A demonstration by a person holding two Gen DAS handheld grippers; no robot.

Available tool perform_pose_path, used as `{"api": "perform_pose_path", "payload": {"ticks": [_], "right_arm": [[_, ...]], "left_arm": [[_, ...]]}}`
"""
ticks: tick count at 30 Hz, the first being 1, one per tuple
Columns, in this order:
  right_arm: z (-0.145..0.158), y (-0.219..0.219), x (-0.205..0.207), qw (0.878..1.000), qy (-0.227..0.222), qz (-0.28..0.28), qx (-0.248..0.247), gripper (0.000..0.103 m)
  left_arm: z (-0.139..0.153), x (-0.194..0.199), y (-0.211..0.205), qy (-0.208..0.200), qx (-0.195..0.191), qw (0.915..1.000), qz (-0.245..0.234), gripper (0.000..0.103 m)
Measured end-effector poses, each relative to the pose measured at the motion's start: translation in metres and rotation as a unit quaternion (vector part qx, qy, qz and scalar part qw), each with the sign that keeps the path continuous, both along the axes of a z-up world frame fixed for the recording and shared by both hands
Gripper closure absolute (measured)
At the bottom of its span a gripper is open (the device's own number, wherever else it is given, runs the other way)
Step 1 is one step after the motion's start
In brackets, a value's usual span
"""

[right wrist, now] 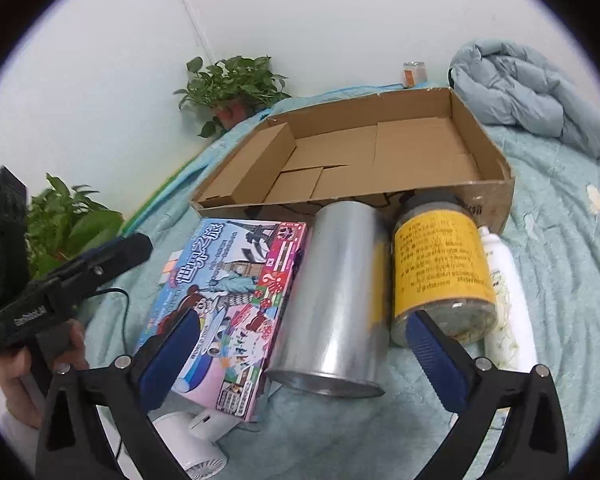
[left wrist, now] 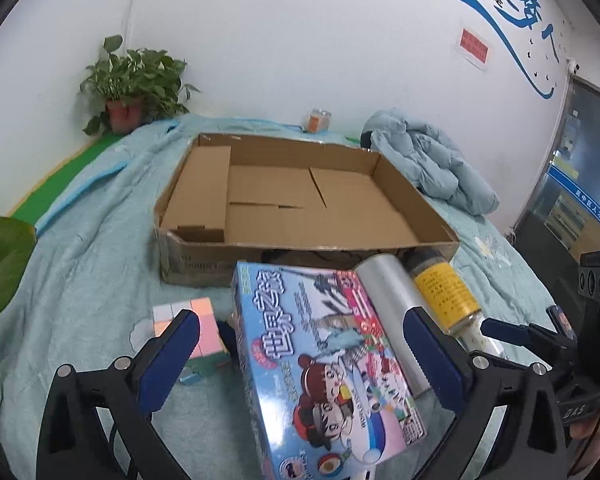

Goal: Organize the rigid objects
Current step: 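Grasp the blue-and-pink game box with the right tool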

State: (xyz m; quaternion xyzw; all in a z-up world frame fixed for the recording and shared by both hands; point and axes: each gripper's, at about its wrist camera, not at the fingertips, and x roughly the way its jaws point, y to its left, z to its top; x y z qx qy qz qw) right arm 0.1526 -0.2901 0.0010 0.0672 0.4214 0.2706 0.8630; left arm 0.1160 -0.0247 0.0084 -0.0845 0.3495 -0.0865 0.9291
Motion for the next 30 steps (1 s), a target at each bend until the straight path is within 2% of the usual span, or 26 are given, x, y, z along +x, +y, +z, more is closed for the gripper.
{"api": "perform_pose_path", "payload": {"ticks": [4, 6, 9, 12, 15, 16, 18, 19, 20, 22, 27, 30], "right_arm": [[-0.006, 0.005, -0.012, 0.998, 0.015, 0.047, 0.028, 0.0], [-0.009, 0.01, -0.018, 0.995, 0.035, 0.081, 0.054, 0.0], [-0.01, 0.021, -0.026, 0.99, 0.051, 0.111, 0.065, 0.001], [-0.01, 0.027, -0.031, 0.99, 0.055, 0.114, 0.068, 0.002], [-0.016, 0.036, -0.031, 0.986, 0.083, 0.123, 0.07, 0.006], [-0.02, 0.039, -0.028, 0.986, 0.094, 0.118, 0.073, 0.009], [-0.028, 0.042, -0.021, 0.987, 0.112, 0.089, 0.071, 0.021], [-0.035, 0.045, -0.016, 0.987, 0.124, 0.076, 0.07, 0.023], [-0.041, 0.048, -0.011, 0.986, 0.137, 0.071, 0.069, 0.028], [-0.054, 0.053, -0.006, 0.983, 0.16, 0.064, 0.06, 0.032], [-0.044, 0.06, -0.011, 0.986, 0.143, 0.074, 0.044, 0.037], [-0.039, 0.063, -0.019, 0.982, 0.153, 0.101, 0.035, 0.037]], "left_arm": [[-0.016, -0.001, 0.01, 0.027, -0.007, 0.9996, -0.001, 0.0], [-0.024, 0.0, 0.021, 0.042, -0.018, 0.9989, -0.005, 0.001], [-0.039, 0.001, 0.027, 0.07, -0.037, 0.9968, -0.011, 0.001], [-0.049, 0.006, 0.029, 0.089, -0.057, 0.9943, -0.013, 0.001], [-0.061, 0.016, 0.03, 0.113, -0.074, 0.9906, -0.024, 0.004], [-0.065, 0.019, 0.03, 0.12, -0.077, 0.9894, -0.024, 0.006], [-0.072, 0.024, 0.029, 0.134, -0.08, 0.9874, -0.028, 0.011], [-0.075, 0.027, 0.028, 0.14, -0.08, 0.9864, -0.032, 0.02], [-0.079, 0.029, 0.028, 0.147, -0.084, 0.9849, -0.036, 0.024], [-0.082, 0.029, 0.029, 0.153, -0.1, 0.9824, -0.04, 0.028], [-0.077, 0.012, 0.028, 0.158, -0.086, 0.9824, -0.051, 0.031], [-0.076, -0.006, 0.034, 0.162, -0.091, 0.9814, -0.05, 0.031]]}}
